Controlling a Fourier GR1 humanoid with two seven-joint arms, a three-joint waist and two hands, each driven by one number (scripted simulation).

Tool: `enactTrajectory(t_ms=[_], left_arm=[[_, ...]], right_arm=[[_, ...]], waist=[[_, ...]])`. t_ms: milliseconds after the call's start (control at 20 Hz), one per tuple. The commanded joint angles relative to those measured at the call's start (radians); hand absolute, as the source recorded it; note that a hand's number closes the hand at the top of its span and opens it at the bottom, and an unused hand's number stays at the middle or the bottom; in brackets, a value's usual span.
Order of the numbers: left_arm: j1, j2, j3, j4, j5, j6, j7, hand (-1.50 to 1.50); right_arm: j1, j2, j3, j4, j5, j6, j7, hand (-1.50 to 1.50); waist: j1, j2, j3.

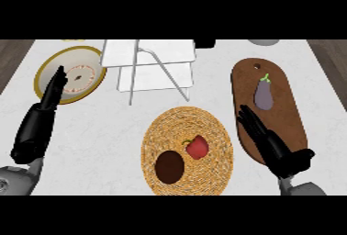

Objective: Pick the bell pepper from the placemat and place it in the tiered shelf

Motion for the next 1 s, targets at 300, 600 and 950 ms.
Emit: enactTrajectory(t_ms=[300,600,950], left_arm=[[0.162,-0.141,0.002,0.155,0.234,-0.061,0.247,0.0],[0.151,-0.169,0.037,0.231,0.327,-0.159,0.289,0.0],[0.114,-0.164,0.079,0.268,0.333,-0.178,0.329,0.0]], right_arm=[[-0.174,-0.312,-0.175,0.034,0.282,-0.089,-0.116,1.5],[-0.345,-0.157,-0.205,0.45,0.139,0.141,-0.33,-1.5],[-0.375,-0.269,-0.124,0.468,0.254,0.374,-0.472,-1.5]], waist=[[0.002,0.024,-0.031],[0.036,0.01,-0.009],[0.013,0.002,-0.011]])
